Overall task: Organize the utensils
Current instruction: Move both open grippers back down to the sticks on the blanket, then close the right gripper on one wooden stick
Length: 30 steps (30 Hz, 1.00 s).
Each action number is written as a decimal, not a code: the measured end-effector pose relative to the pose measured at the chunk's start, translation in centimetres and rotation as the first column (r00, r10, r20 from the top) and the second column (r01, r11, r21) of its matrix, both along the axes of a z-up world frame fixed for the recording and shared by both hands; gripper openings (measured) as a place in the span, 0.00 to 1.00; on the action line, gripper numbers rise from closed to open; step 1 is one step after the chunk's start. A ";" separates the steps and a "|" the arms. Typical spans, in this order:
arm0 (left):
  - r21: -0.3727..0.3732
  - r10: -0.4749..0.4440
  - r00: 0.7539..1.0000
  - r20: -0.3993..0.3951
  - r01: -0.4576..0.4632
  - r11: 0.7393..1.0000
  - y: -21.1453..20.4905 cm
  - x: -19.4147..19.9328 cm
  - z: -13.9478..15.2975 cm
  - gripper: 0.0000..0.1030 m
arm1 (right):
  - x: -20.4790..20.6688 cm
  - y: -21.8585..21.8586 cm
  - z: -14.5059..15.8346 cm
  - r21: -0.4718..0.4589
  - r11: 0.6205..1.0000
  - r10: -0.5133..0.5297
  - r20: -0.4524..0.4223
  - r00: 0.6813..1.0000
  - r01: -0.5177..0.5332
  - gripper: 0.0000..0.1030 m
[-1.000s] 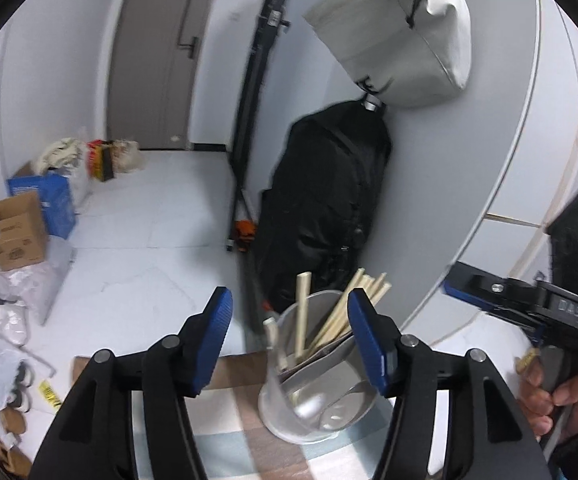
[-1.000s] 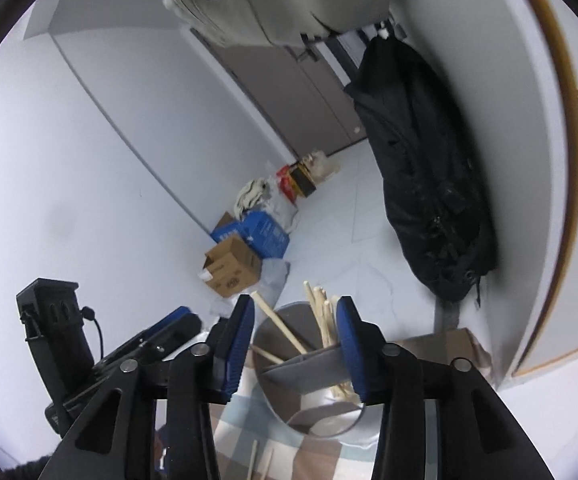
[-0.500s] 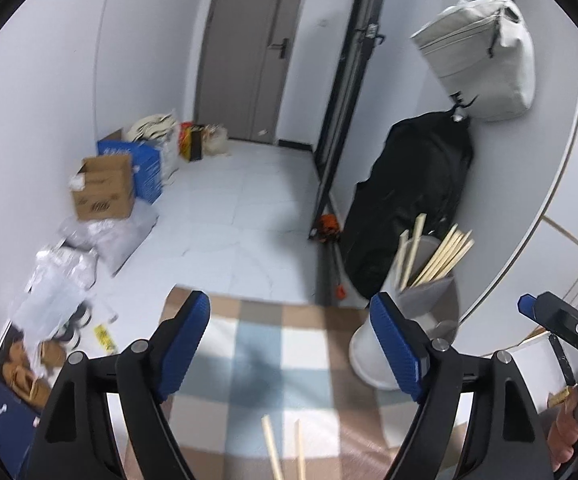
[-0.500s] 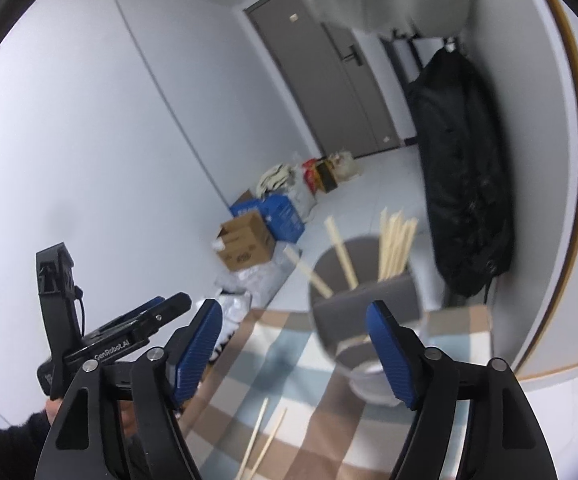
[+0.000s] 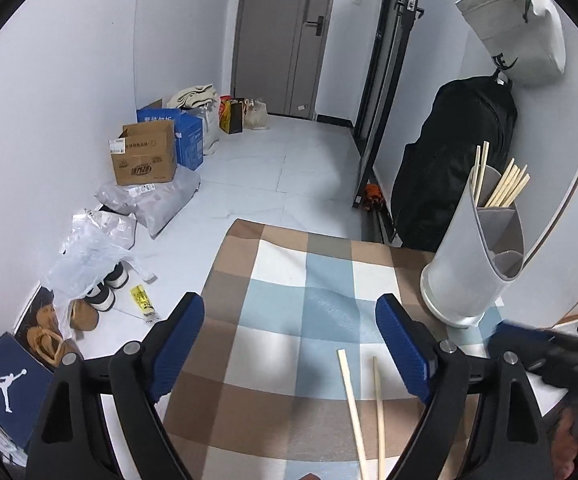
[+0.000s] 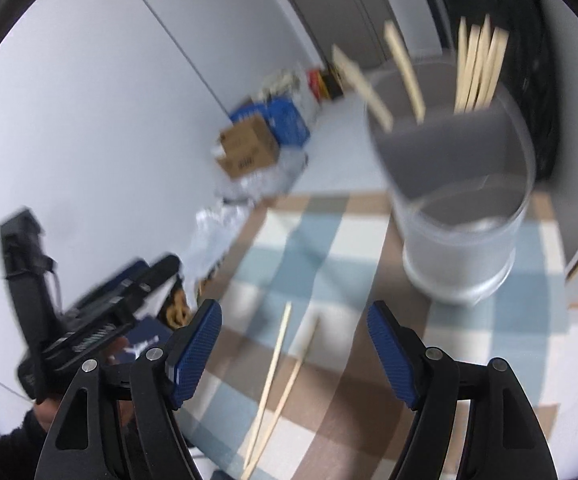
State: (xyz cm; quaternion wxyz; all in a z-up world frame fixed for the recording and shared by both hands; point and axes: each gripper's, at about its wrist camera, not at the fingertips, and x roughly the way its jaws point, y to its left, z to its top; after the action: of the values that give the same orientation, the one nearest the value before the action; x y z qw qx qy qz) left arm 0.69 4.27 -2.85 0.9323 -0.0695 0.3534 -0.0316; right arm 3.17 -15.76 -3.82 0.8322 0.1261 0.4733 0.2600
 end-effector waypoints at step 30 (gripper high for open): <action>-0.049 0.150 0.984 -0.097 -0.155 0.987 6.4 0.2 -1.3 0.82 | 2.6 8.6 -6.9 -0.430 0.900 0.016 -0.127 0.992 -0.069 0.04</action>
State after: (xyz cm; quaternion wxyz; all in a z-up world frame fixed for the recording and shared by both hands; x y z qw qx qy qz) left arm 0.84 10.64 -4.14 0.9123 -0.1242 0.3889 0.0331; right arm 5.74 -7.17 -10.77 0.8034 -0.0572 0.5712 0.1582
